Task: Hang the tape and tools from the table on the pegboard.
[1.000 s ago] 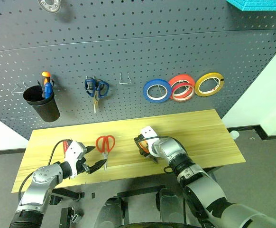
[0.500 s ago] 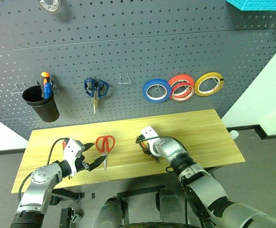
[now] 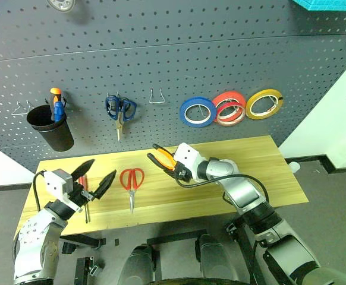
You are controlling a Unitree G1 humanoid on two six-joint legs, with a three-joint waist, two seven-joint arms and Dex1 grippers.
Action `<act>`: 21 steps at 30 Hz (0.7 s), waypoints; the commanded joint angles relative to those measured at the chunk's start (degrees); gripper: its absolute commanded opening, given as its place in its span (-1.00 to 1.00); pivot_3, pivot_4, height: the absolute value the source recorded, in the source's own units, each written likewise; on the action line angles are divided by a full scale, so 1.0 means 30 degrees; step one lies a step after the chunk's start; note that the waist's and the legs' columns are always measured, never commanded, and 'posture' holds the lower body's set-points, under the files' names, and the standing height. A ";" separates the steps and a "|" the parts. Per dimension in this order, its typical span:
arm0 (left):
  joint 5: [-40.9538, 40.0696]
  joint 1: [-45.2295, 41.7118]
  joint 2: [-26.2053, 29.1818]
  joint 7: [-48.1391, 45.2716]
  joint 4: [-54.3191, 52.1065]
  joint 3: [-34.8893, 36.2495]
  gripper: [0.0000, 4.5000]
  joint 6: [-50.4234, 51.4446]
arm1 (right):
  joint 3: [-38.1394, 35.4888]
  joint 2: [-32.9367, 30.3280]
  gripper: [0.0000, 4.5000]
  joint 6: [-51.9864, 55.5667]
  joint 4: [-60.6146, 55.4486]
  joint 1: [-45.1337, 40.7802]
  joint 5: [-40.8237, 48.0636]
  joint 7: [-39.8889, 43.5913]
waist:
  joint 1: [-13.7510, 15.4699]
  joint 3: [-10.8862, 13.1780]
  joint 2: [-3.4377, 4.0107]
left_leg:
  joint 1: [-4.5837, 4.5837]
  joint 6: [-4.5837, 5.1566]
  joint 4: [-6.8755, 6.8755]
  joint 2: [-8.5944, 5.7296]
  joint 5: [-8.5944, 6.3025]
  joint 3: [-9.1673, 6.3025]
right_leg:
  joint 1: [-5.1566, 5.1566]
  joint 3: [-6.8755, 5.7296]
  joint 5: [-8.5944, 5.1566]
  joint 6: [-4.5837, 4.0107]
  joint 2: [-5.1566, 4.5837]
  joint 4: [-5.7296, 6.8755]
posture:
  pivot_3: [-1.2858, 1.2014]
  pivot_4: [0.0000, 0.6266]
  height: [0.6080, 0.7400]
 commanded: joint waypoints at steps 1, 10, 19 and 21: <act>0.0433 -0.1173 -0.0244 0.1206 0.0013 0.0982 1.00 -0.2021 | -0.1740 0.0721 0.21 -0.1145 -0.2264 -0.1779 0.1721 0.0187 | -0.0004 0.0013 -0.0035 | -0.0002 -0.0004 0.0005 0.0000 0.0003 0.0001 | -0.0003 -0.0001 0.0009 -0.0010 0.0000 0.0000 | -0.04 -0.69 1.00; 0.0446 -0.2009 -0.1057 0.2097 -0.1153 0.0568 1.00 -0.3434 | -0.4595 0.2788 0.21 -0.3307 -0.1204 -0.5779 0.4150 -0.0624 | -0.0108 0.0011 -0.0041 | -0.0002 -0.0008 -0.0056 0.0000 0.0006 -0.0001 | -0.0025 -0.0006 0.0084 0.0001 0.0004 -0.0004 | -0.04 -0.74 1.00; 0.0679 -0.0352 -0.1485 0.2261 -0.2076 -0.0250 1.00 -0.3509 | -0.6077 0.4160 0.21 -0.7317 0.4390 -0.9242 0.4186 -0.1779 | -0.0086 0.0020 -0.0034 | -0.0002 -0.0006 -0.0039 0.0002 0.0007 0.0000 | -0.0029 -0.0004 0.0065 -0.0060 0.0013 0.0005 | 0.00 -0.67 1.00; 0.0647 -0.0043 -0.1497 0.2431 -0.2571 -0.0354 1.00 -0.3353 | -0.6262 0.4340 0.21 -0.8003 0.5608 -0.9866 0.4203 -0.1774 | -0.0050 0.0036 -0.0044 | -0.0002 -0.0005 -0.0037 0.0002 0.0007 -0.0002 | -0.0030 -0.0004 0.0059 -0.0071 0.0013 0.0010 | 0.01 -0.62 1.00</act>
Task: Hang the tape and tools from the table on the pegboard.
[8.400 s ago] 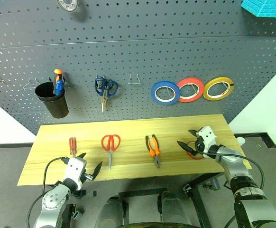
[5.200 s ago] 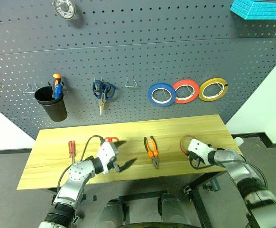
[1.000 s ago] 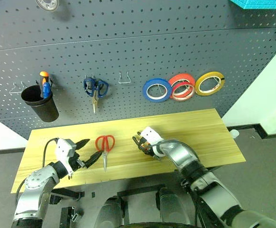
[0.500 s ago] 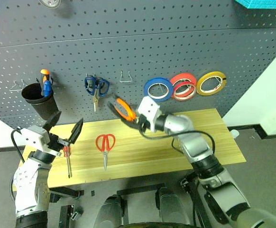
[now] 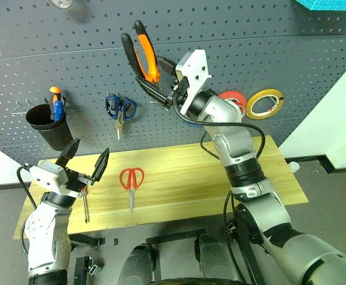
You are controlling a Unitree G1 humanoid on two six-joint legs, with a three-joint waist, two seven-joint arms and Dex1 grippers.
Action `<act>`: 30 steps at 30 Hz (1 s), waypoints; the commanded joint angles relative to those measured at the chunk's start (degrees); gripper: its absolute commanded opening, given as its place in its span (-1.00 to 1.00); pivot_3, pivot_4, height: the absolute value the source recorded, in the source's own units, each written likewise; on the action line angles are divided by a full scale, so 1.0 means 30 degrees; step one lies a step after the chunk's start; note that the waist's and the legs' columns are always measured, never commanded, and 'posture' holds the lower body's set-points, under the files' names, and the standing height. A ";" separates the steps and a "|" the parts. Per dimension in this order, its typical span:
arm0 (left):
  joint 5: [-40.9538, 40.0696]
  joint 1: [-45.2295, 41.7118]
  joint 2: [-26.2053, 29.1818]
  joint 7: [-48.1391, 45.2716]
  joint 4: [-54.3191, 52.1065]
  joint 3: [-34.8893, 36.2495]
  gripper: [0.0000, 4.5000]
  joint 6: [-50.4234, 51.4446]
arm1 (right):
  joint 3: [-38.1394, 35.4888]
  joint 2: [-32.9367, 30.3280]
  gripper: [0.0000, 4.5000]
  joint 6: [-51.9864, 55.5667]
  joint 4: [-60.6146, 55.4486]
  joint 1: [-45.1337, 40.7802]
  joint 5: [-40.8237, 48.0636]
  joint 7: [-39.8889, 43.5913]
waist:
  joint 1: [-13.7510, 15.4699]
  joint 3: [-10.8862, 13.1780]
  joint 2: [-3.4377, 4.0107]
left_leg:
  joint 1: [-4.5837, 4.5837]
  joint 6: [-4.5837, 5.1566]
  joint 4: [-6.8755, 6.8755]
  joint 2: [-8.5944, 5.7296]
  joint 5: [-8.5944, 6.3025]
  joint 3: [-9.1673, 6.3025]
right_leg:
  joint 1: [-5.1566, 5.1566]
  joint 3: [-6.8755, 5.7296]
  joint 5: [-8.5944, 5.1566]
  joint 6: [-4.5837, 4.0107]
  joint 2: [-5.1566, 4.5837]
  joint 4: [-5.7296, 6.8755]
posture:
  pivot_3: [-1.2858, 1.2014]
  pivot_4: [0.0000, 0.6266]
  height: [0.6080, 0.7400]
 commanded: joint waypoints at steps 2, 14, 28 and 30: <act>-0.0091 0.0617 0.0036 0.0335 -0.1938 -0.0237 1.00 -0.0009 | -0.0698 0.0509 0.21 -0.1855 0.1466 -0.1671 0.0423 -0.0189 | 0.0013 0.0032 0.0000 | -0.0001 0.0000 0.0003 0.0000 0.0000 0.0000 | 0.0000 0.0002 -0.0003 -0.0006 0.0000 0.0001 | 0.02 -0.59 1.00; 0.0236 0.3229 -0.0589 0.1430 -0.4611 -0.1602 1.00 0.0951 | -0.1783 0.1759 0.21 -0.6722 0.7435 -0.4073 0.0134 -0.0834 | 0.0448 0.0808 -0.0038 | -0.0004 0.0003 -0.0017 0.0004 0.0000 -0.0007 | -0.0022 0.0008 -0.0008 -0.0011 0.0004 0.0015 | 0.07 -0.41 1.00; 0.0065 0.3244 -0.0561 0.1866 -0.5222 -0.2258 1.00 0.1378 | -0.1941 0.1509 0.21 -1.2045 1.2682 -0.5544 -0.1775 -0.3770 | 0.0837 0.1139 -0.0033 | -0.0065 0.0003 -0.0038 0.0004 0.0000 -0.0011 | -0.0084 0.0005 -0.0011 -0.0008 0.0006 0.0002 | 0.07 -0.39 1.00; -0.0180 0.3176 -0.0540 0.1774 -0.5412 -0.2318 1.00 0.1502 | -0.1896 0.1373 0.21 -1.2486 1.3304 -0.5610 -0.2162 -0.4212 | 0.0869 0.1139 -0.0033 | -0.0065 0.0003 -0.0033 0.0004 0.0000 -0.0010 | -0.0084 0.0005 -0.0011 -0.0012 0.0006 0.0004 | 0.07 -0.39 1.00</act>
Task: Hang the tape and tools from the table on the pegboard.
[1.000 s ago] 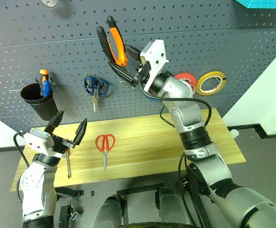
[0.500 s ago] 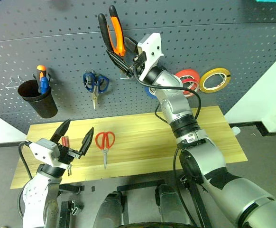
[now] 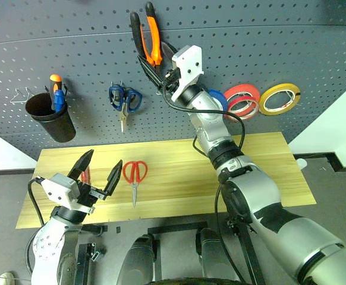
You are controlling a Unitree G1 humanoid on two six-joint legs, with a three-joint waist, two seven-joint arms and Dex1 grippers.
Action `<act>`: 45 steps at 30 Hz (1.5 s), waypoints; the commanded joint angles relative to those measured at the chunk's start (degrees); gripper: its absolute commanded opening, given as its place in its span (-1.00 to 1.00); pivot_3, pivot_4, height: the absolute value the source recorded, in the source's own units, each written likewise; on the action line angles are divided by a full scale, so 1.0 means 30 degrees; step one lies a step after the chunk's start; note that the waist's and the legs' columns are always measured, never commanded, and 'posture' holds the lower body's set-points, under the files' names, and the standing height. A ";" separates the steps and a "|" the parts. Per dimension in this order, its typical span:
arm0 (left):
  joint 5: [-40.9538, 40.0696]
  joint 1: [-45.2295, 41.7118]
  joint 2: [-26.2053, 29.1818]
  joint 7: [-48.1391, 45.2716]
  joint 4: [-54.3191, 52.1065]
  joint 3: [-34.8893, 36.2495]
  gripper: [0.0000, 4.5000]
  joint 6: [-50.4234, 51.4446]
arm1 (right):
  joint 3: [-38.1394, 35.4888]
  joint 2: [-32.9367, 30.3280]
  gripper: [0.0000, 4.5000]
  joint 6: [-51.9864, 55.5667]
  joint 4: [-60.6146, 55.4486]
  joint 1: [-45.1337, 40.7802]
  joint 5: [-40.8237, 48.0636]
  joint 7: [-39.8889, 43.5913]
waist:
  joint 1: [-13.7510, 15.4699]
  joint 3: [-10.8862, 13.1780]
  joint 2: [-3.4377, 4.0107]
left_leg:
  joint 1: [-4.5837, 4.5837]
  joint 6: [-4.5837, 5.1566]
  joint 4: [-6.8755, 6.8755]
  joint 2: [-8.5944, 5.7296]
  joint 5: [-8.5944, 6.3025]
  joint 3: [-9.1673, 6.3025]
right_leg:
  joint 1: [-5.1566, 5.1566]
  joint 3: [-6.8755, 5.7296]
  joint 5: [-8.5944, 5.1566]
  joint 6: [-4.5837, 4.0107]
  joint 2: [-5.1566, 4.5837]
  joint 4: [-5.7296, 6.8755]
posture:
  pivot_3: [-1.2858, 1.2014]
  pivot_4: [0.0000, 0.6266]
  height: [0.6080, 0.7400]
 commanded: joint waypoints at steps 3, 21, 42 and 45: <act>-0.0581 -0.0106 0.0150 -0.0113 -0.1351 -0.0125 1.00 0.0150 | -0.0068 -0.0201 0.21 -0.1608 0.0829 -0.1178 -0.0882 -0.1146 | 0.0035 0.0002 0.0001 | 0.0000 0.0000 0.0000 0.0000 0.0000 0.0000 | 0.0000 0.0001 0.0000 -0.0001 0.0000 0.0000 | 0.07 -0.40 1.00; -0.0107 -0.1408 0.0416 -0.0192 -0.0810 0.0245 1.00 -0.0691 | -0.0070 -0.0684 0.99 -0.2622 0.2166 -0.0847 -0.2423 -0.2963 | 0.0086 -0.0006 -0.0008 | 0.0017 -0.0007 0.0053 0.0000 0.0011 0.0000 | 0.0027 0.0002 0.0025 -0.0039 0.0006 0.0018 | 0.07 -0.52 1.00; 0.1960 0.0678 0.0416 0.3527 -0.0956 -0.0542 1.00 0.4473 | 0.3132 -0.9628 0.99 0.7289 -1.9439 1.1309 0.5299 0.8651 | 0.0368 -0.0111 -0.0070 | 0.0030 -0.0013 0.0080 0.0000 0.0014 0.0007 | 0.0094 0.0010 0.0024 -0.0026 0.0000 -0.0010 | 0.03 -0.61 1.00; 0.2815 0.0135 -0.0182 0.5035 -0.0538 -0.1355 1.00 0.6567 | 0.2944 -1.1646 0.99 1.0152 -2.1350 1.3472 0.6740 1.0390 | 0.0595 -0.0119 -0.0085 | 0.0022 -0.0010 0.0096 -0.0012 0.0011 0.0020 | 0.0118 0.0010 0.0019 -0.0020 -0.0019 -0.0052 | 0.02 -0.61 1.00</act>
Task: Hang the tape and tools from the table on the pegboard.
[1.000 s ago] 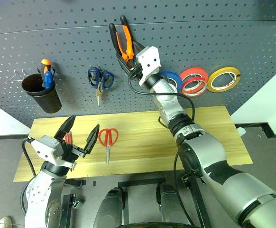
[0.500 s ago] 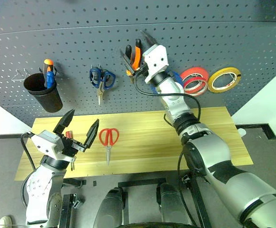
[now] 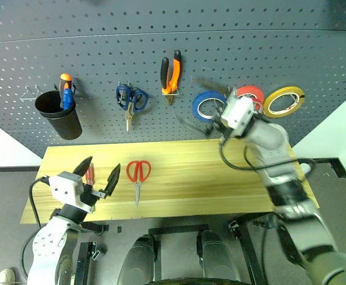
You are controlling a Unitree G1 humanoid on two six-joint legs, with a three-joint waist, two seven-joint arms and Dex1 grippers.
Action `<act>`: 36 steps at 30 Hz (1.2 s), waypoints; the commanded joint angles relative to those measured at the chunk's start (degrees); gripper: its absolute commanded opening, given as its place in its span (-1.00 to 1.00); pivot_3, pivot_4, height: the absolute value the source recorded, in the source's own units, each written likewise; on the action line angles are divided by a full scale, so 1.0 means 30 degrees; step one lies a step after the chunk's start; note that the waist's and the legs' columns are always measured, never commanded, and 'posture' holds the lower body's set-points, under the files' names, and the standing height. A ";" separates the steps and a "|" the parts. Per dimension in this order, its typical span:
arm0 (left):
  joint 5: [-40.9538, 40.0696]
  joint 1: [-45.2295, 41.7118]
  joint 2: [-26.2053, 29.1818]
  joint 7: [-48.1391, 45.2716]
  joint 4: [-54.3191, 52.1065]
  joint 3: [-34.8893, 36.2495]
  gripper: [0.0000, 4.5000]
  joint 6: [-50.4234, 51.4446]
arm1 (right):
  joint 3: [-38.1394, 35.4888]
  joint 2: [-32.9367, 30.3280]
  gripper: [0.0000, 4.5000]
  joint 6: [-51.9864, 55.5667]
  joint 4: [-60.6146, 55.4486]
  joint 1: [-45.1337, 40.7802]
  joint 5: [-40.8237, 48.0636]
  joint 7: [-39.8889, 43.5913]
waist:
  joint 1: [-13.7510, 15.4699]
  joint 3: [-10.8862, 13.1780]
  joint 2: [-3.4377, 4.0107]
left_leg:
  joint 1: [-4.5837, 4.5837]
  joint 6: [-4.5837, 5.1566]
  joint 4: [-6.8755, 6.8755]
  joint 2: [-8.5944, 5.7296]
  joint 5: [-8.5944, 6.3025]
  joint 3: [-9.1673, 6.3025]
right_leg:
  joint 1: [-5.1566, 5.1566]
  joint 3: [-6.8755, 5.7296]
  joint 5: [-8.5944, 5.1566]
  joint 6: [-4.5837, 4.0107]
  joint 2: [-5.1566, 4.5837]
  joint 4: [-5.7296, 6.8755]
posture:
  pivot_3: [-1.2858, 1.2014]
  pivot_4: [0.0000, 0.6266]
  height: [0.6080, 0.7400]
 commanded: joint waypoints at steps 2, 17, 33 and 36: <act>0.0835 -0.1433 -0.0945 0.2541 0.0363 -0.0907 1.00 0.3473 | -0.0588 -0.1390 0.99 0.3082 -0.1941 0.1617 0.1856 0.1961 | 0.0021 -0.0009 -0.0008 | 0.0012 -0.0001 0.0012 0.0002 -0.0001 0.0005 | -0.0002 -0.0004 -0.0031 0.0053 0.0002 0.0013 | 0.02 -0.61 1.00; 0.3086 -0.9843 -0.2873 0.7495 0.7110 -0.2417 1.00 1.5475 | -0.0309 -0.1760 0.99 0.2773 0.1306 0.4181 -0.0824 0.3691 | -0.0008 -0.0155 -0.0138 | 0.0027 -0.0015 0.0031 -0.0007 0.0007 0.0003 | 0.0017 -0.0012 0.0055 0.0085 0.0010 0.0034 | -0.04 -0.68 1.00; 0.3787 -1.3222 -0.3375 0.8521 1.2158 -0.1716 1.00 1.8457 | -0.0963 -0.1558 0.99 0.1467 0.2934 0.5015 -0.1803 0.3808 | -0.0554 -0.0229 -0.0134 | 0.0199 -0.0079 0.0016 -0.0007 0.0039 0.0007 | 0.0192 -0.0009 0.0036 0.0195 0.0008 0.0024 | -0.08 -0.68 1.00; 0.4038 -1.3414 -0.3521 0.8769 1.2555 -0.1709 1.00 1.8719 | -0.1000 -0.1534 0.99 0.1552 0.3082 0.5073 -0.1830 0.3755 | -0.0655 -0.0244 -0.0132 | 0.0321 -0.0083 0.0001 -0.0007 0.0033 0.0009 | 0.0320 -0.0013 0.0011 0.0184 0.0007 -0.0017 | -0.08 -0.68 1.00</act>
